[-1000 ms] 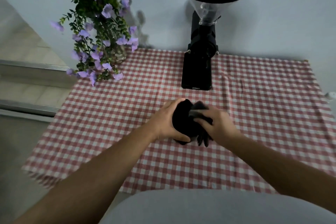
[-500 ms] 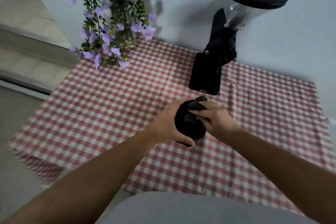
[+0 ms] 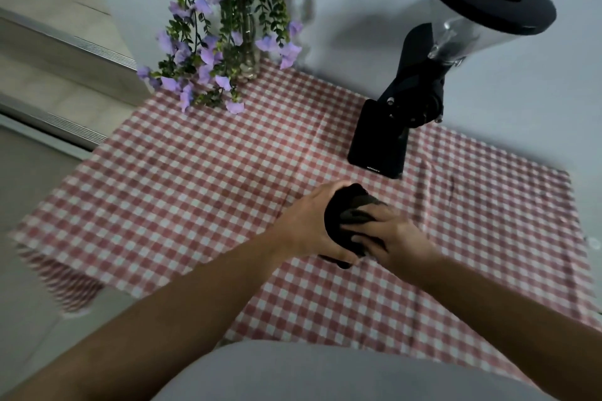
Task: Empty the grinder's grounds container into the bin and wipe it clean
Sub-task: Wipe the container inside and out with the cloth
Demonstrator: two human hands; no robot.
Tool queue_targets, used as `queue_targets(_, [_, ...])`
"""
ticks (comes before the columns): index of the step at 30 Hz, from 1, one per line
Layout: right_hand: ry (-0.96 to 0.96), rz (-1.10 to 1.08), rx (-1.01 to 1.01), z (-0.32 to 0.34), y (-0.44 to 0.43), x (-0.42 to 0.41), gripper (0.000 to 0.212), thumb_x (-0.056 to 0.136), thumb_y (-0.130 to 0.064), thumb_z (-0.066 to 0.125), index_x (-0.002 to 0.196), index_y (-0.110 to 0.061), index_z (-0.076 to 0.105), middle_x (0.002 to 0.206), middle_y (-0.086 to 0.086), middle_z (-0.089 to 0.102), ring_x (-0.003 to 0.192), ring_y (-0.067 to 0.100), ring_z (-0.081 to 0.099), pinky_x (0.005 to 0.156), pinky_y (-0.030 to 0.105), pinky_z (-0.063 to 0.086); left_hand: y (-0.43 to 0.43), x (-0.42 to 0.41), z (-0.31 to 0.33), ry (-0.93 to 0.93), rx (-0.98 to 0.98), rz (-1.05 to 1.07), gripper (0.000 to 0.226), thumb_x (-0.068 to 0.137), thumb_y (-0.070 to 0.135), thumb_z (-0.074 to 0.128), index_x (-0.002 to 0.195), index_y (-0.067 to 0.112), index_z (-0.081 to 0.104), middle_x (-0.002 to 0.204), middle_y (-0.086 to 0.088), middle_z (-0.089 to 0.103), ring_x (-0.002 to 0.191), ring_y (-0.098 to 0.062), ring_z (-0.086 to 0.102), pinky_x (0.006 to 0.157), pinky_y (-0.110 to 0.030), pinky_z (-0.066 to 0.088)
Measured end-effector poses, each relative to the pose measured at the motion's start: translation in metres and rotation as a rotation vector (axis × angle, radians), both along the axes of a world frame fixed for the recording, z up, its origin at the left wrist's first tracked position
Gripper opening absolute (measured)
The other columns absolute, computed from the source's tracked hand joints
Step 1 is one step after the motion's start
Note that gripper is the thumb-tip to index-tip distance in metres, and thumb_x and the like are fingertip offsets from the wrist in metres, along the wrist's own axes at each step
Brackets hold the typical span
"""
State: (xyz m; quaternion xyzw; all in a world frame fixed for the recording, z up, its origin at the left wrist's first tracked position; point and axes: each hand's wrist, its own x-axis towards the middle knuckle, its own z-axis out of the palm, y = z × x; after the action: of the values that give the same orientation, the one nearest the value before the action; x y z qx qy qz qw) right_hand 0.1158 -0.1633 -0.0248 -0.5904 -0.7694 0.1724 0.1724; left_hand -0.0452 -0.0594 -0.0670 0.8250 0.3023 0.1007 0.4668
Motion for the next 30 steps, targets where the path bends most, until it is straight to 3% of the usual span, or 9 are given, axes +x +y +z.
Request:
queue_targets(3, [-0.120, 0.187, 0.000, 0.016, 0.025, 0.016, 0.019, 0.079, -0.003, 0.069, 0.098, -0.005, 0.073, 0.108, 0.016, 0.067, 0.097, 0.029, 0.064, 0.083, 0.041, 0.055, 0.001, -0.002, -0.001, 0.022, 0.000, 0.000, 0.119, 0.047, 0.060, 0.086, 0.145, 0.035, 0.024, 0.142, 0.012, 0.043, 0.127, -0.007, 0.042, 0.103, -0.031, 0.041])
queue_targets(6, [-0.054, 0.058, 0.014, 0.022, 0.046, 0.023, 0.021, 0.079, 0.001, 0.068, 0.100, -0.002, 0.073, 0.111, 0.018, 0.066, 0.103, 0.032, 0.062, 0.090, 0.044, 0.051, 0.000, -0.003, -0.002, 0.032, -0.029, 0.032, 0.121, 0.046, 0.064, 0.084, 0.145, 0.041, 0.018, 0.145, 0.013, 0.040, 0.122, -0.001, 0.037, 0.101, -0.027, 0.037])
queue_targets(8, [0.044, -0.108, -0.002, 0.013, 0.027, 0.010, 0.022, 0.082, -0.002, 0.066, 0.103, -0.008, 0.072, 0.116, 0.012, 0.064, 0.108, 0.024, 0.058, 0.096, 0.032, 0.047, 0.000, -0.002, -0.001, 0.042, -0.025, 0.029, 0.120, 0.046, 0.063, 0.085, 0.144, 0.039, 0.020, 0.142, 0.014, 0.042, 0.121, -0.002, 0.040, 0.102, -0.031, 0.042])
queue_targets(11, [0.060, -0.029, -0.056, 0.005, -0.009, -0.003, 0.023, 0.083, -0.009, 0.066, 0.105, -0.013, 0.070, 0.117, 0.005, 0.062, 0.105, 0.013, 0.057, 0.092, 0.013, 0.043, 0.001, 0.000, 0.001, 0.019, 0.004, -0.012, 0.114, 0.048, 0.055, 0.088, 0.143, 0.032, 0.030, 0.134, 0.015, 0.048, 0.120, -0.006, 0.048, 0.097, -0.037, 0.049])
queue_targets(14, [0.007, 0.029, -0.033, 0.009, 0.001, 0.016, 0.024, 0.083, -0.004, 0.065, 0.106, -0.010, 0.070, 0.120, 0.011, 0.061, 0.110, 0.020, 0.057, 0.095, 0.031, 0.049, 0.001, 0.001, 0.002, 0.026, 0.011, -0.012, 0.112, 0.050, 0.052, 0.089, 0.142, 0.035, 0.028, 0.133, 0.020, 0.044, 0.120, -0.004, 0.044, 0.098, -0.032, 0.046])
queue_targets(16, [0.060, -0.151, 0.021, 0.005, 0.013, 0.022, 0.027, 0.085, -0.001, 0.062, 0.109, -0.010, 0.069, 0.124, 0.012, 0.058, 0.114, 0.019, 0.052, 0.098, 0.035, 0.046, 0.000, -0.001, 0.002, 0.034, -0.010, 0.017, 0.112, 0.049, 0.053, 0.089, 0.140, 0.042, 0.023, 0.131, 0.023, 0.038, 0.118, -0.002, 0.041, 0.093, -0.022, 0.041])
queue_targets(22, [0.181, -0.377, -0.172, -0.014, -0.022, 0.017, 0.029, 0.085, -0.019, 0.064, 0.112, -0.030, 0.063, 0.106, -0.015, 0.053, 0.090, -0.001, 0.057, 0.071, 0.005, 0.045, -0.001, -0.001, 0.007, 0.037, -0.009, 0.002, 0.116, 0.051, 0.053, 0.089, 0.147, 0.033, 0.026, 0.144, 0.011, 0.042, 0.130, -0.011, 0.042, 0.104, -0.042, 0.043])
queue_targets(28, [-0.117, -0.123, -0.078, 0.009, 0.014, 0.039, 0.029, 0.085, -0.008, 0.064, 0.113, -0.012, 0.067, 0.117, 0.013, 0.059, 0.099, 0.027, 0.060, 0.082, 0.035, 0.052, 0.003, 0.002, 0.013, 0.142, -0.015, -0.014, 0.120, 0.050, 0.055, 0.090, 0.148, 0.034, 0.022, 0.146, 0.009, 0.038, 0.133, -0.016, 0.039, 0.105, -0.046, 0.042])
queue_targets(30, [-0.210, -0.184, -0.114, 0.002, 0.009, 0.026, 0.030, 0.089, -0.017, 0.058, 0.119, -0.014, 0.063, 0.124, 0.012, 0.052, 0.099, 0.027, 0.058, 0.081, 0.033, 0.050, 0.002, 0.002, 0.015, 0.162, 0.010, -0.013, 0.121, 0.051, 0.057, 0.088, 0.149, 0.034, 0.021, 0.148, 0.010, 0.037, 0.133, -0.015, 0.039, 0.103, -0.047, 0.043])
